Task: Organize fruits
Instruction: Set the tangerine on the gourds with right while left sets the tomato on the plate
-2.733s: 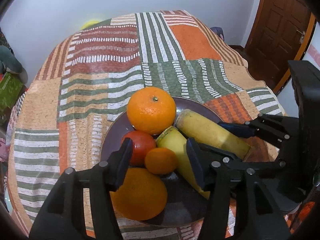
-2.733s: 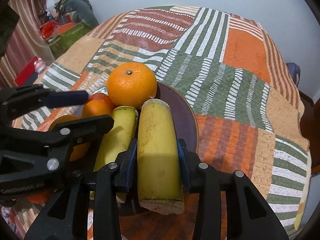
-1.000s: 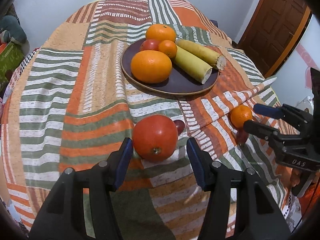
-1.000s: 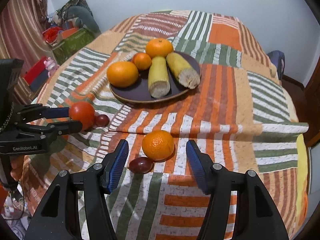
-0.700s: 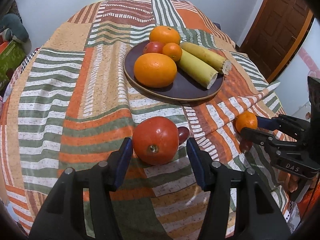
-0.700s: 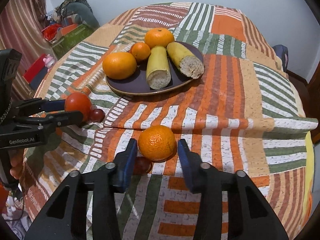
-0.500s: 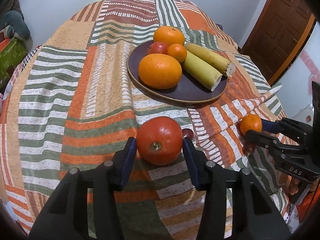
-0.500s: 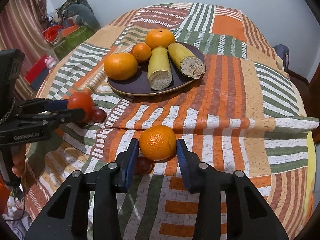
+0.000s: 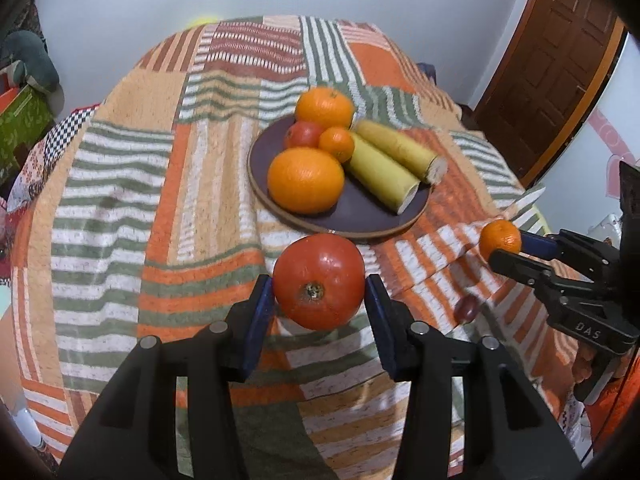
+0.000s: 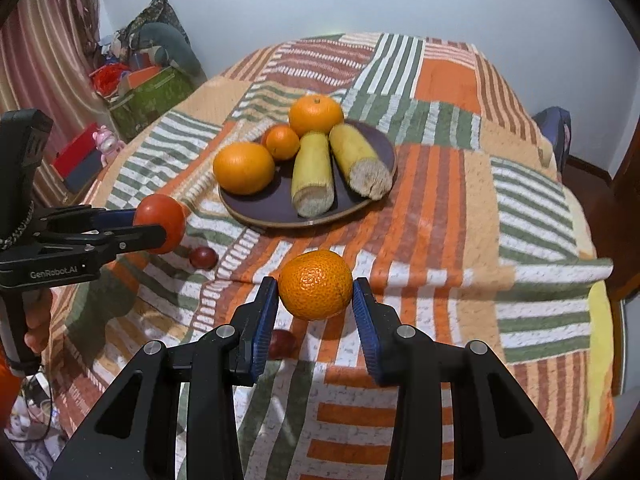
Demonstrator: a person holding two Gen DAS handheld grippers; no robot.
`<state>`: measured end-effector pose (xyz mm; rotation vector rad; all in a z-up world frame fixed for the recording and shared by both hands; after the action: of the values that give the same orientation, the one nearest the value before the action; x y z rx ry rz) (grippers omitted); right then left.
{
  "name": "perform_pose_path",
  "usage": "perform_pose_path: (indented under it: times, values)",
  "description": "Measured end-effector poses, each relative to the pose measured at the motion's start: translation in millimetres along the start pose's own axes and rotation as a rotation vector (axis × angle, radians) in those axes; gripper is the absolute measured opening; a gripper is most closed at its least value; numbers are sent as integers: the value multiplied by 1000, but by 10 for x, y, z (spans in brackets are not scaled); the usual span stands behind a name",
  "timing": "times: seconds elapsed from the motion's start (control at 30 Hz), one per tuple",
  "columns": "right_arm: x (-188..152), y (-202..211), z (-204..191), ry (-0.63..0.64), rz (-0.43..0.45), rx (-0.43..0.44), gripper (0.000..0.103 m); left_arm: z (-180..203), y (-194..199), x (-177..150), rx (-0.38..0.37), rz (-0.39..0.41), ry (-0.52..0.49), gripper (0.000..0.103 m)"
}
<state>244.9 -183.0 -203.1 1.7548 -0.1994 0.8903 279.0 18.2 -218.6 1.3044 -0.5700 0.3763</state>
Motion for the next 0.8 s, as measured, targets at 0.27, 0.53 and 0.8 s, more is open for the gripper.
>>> perform_pose_path:
  times: [0.27, 0.53, 0.8]
  values:
    - [260, 50, 11, 22, 51, -3, 35, 198, 12, 240, -28, 41, -20, 46]
    - [487, -43, 36, 47, 77, -4, 35, 362, -268, 343, -52, 12, -31, 46]
    - [608, -242, 26, 81, 77, -3, 35, 432, -490, 445, -60, -2, -37, 46]
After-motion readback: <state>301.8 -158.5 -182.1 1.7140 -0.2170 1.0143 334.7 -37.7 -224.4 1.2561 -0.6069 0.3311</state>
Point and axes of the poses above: each gripper's, at about its wrist camera, not at the fingertips, and y roughly against the way its jaws point, z to its right, x to its top, the point moved 5 cm from there along -y, roughly the way its jaws point, and after that the axes turned 1 degree about z, right-handed, at the moved point
